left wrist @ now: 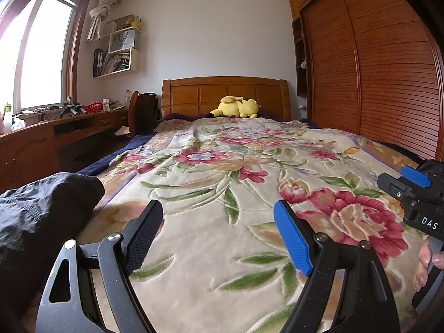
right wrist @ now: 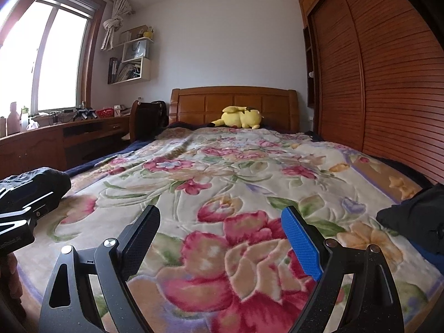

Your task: Fold large clothes

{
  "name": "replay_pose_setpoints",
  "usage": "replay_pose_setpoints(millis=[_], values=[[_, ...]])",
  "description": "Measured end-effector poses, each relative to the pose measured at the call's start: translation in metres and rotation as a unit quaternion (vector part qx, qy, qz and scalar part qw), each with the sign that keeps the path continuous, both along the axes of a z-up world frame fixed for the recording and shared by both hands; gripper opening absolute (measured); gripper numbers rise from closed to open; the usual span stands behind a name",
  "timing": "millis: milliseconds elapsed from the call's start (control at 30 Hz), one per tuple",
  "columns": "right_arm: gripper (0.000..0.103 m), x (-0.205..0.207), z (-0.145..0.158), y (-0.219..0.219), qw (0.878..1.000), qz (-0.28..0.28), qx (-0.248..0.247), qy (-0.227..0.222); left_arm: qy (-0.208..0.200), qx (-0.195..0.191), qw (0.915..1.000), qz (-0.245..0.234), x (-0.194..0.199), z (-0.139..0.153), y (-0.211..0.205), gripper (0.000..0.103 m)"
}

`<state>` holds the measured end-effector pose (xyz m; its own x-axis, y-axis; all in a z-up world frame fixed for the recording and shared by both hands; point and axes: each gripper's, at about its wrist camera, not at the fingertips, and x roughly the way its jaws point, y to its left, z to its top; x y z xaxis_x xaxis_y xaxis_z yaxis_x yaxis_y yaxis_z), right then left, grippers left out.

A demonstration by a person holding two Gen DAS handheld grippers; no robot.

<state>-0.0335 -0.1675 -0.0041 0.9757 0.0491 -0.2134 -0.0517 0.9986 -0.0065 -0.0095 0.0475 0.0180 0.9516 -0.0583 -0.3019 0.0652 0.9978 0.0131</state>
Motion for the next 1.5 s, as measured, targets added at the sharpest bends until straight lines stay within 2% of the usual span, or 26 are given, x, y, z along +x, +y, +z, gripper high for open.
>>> replay_pose_setpoints(millis=[1500], values=[[0.09, -0.0034, -0.0019, 0.0021, 1.0, 0.005, -0.002, 0.006, 0.003, -0.001, 1.0, 0.001, 0.0005, -0.0022, -0.0036, 0.083]])
